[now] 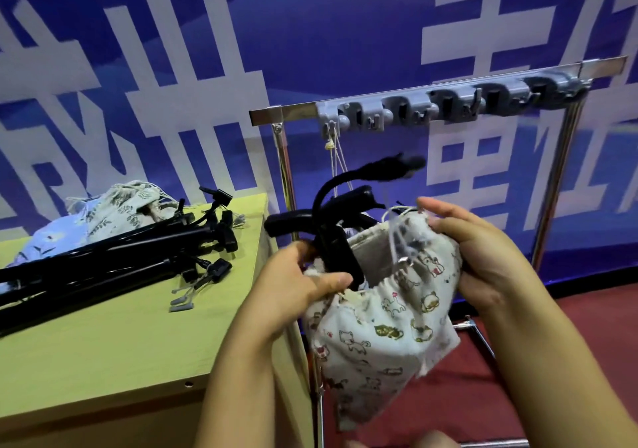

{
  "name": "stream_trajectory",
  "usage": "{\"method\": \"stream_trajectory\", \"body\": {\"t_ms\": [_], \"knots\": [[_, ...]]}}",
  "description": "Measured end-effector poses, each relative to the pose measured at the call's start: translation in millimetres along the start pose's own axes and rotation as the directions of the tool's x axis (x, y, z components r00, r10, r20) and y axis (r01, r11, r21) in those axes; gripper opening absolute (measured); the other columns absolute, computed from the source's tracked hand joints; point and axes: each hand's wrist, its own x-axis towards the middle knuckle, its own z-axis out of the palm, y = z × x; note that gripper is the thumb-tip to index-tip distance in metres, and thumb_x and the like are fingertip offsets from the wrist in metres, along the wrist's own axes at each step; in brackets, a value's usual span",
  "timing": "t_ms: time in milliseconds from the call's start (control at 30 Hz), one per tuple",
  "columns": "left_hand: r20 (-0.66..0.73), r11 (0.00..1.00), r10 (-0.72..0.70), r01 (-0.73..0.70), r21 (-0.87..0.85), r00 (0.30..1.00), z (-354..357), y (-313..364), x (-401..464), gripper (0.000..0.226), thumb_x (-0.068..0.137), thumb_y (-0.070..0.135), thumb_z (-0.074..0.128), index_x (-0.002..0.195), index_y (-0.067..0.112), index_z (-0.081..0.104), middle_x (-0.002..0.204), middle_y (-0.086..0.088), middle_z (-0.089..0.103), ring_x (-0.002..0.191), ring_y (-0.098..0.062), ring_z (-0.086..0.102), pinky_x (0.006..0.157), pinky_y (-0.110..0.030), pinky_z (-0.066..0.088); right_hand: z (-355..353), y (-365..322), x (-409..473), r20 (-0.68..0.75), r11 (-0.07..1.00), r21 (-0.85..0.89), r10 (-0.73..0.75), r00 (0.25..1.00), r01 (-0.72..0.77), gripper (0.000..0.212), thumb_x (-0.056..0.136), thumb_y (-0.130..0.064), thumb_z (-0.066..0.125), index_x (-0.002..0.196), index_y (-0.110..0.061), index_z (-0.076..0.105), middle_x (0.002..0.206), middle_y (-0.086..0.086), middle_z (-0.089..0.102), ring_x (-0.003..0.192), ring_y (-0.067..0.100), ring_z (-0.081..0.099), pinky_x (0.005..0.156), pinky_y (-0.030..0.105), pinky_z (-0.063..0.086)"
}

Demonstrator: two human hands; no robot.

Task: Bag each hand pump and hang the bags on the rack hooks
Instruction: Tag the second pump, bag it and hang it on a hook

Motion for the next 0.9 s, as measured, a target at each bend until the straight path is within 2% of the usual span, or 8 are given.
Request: {"method": "stream_trajectory", "body": {"t_ms": [133, 267, 333, 467, 600, 700, 800, 900], "knots": [[-0.195, 0.99, -0.02, -0.008, -0.141, 0.981, 9.9, -7.1, 5.1, 0.029, 0.077, 0.013, 0.076, 0.073, 0.017, 0.047, 0.068, 0.001, 0.058, 0.067, -0.017, 0.054, 0.068, -0.031, 0.042, 11.8, 11.4, -3.9, 0.014, 0.998, -0.063, 0.025, 1.0, -0.024, 0.037, 0.085, 0.009, 0.037, 0.097, -0.006, 0.068, 0.091, 0.019, 0.067, 0.078, 0.025, 0.062, 0.07, 0.032, 0.055], [-0.108, 0.975, 0.075, -0.096, -0.201, 0.991, 17.7, -6.5, 3.1, 0.026, 0.087, 0.004, 0.063, 0.072, 0.025, 0.06, 0.071, 0.007, 0.06, 0.067, -0.012, 0.052, 0.065, -0.025, 0.042, 27.1, 30.5, -9.7, 0.12, 0.994, -0.106, 0.033, 0.992, -0.02, 0.022, 0.086, 0.007, 0.05, 0.099, 0.002, 0.067, 0.092, 0.027, 0.066, 0.08, 0.031, 0.063, 0.073, 0.035, 0.054], [-0.076, 0.973, 0.117, -0.129, -0.191, 0.99, 13.8, -2.8, -0.6, 0.028, 0.092, 0.005, 0.057, 0.079, 0.026, 0.069, 0.078, 0.007, 0.067, 0.074, -0.009, 0.059, 0.069, -0.022, 0.046, 26.0, 33.5, -8.2, 0.077, 0.997, -0.081, 0.0, 0.997, 0.007, 0.016, 0.084, -0.001, 0.059, 0.097, -0.001, 0.068, 0.09, 0.022, 0.07, 0.078, 0.029, 0.067, 0.074, 0.036, 0.056], [0.05, 0.951, 0.157, -0.138, -0.278, 0.986, -0.9, 8.3, -10.1, 0.029, 0.094, 0.006, 0.051, 0.086, 0.022, 0.073, 0.084, 0.0, 0.072, 0.08, -0.013, 0.065, 0.074, -0.026, 0.052, 25.2, 31.2, -10.0, 0.006, 0.994, -0.053, -0.092, 0.996, 0.092, 0.004, 0.083, -0.007, 0.063, 0.081, -0.008, 0.067, 0.063, 0.005, 0.071, 0.057, 0.015, 0.067, 0.053, 0.024, 0.054], [0.129, 0.967, 0.193, -0.166, -0.192, 0.973, -4.6, 15.6, -19.7, 0.022, 0.078, 0.005, 0.072, 0.084, 0.027, 0.07, 0.082, 0.009, 0.068, 0.074, -0.006, 0.062, 0.072, -0.02, 0.053, 27.3, 28.1, -10.8, -0.063, 0.986, -0.059, -0.162, 0.985, 0.159, 0.015, 0.079, -0.013, 0.069, 0.069, -0.008, 0.06, 0.059, 0.007, 0.068, 0.053, 0.019, 0.066, 0.053, 0.027, 0.055], [0.066, 0.984, 0.136, -0.127, -0.125, 0.989, -3.1, 13.9, -18.3, 0.022, 0.07, 0.009, 0.078, 0.077, 0.028, 0.07, 0.081, 0.012, 0.07, 0.074, -0.005, 0.064, 0.071, -0.02, 0.052, 25.8, 27.3, -8.0, -0.103, 0.967, -0.163, -0.213, 0.972, 0.194, 0.016, 0.079, -0.018, 0.071, 0.084, -0.006, 0.062, 0.077, 0.014, 0.07, 0.072, 0.026, 0.068, 0.07, 0.039, 0.057], [0.027, 0.987, 0.152, -0.153, 0.051, 0.988, -0.1, 16.4, -18.4, 0.014, 0.069, 0.02, 0.077, 0.075, 0.031, 0.071, 0.087, 0.004, 0.069, 0.072, -0.003, 0.063, 0.065, -0.017, 0.05, 25.8, 25.2, -8.9, -0.095, 0.957, -0.218, -0.218, 0.971, 0.193, 0.019, 0.083, -0.018, 0.068, 0.099, -0.007, 0.064, 0.088, 0.014, 0.071, 0.079, 0.024, 0.069, 0.077, 0.04, 0.056], [0.005, 0.971, 0.202, -0.201, 0.133, 0.979, 0.2, 17.9, -19.5, 0.022, 0.075, 0.011, 0.075, 0.071, 0.032, 0.069, 0.082, 0.008, 0.067, 0.067, 0.001, 0.061, 0.061, -0.013, 0.048, 28.1, 24.5, -12.6, 0.012, 0.963, -0.221, -0.155, 0.988, 0.154, 0.018, 0.087, -0.014, 0.061, 0.073, -0.006, 0.068, 0.068, 0.013, 0.07, 0.062, 0.023, 0.066, 0.063, 0.033, 0.054]]}}
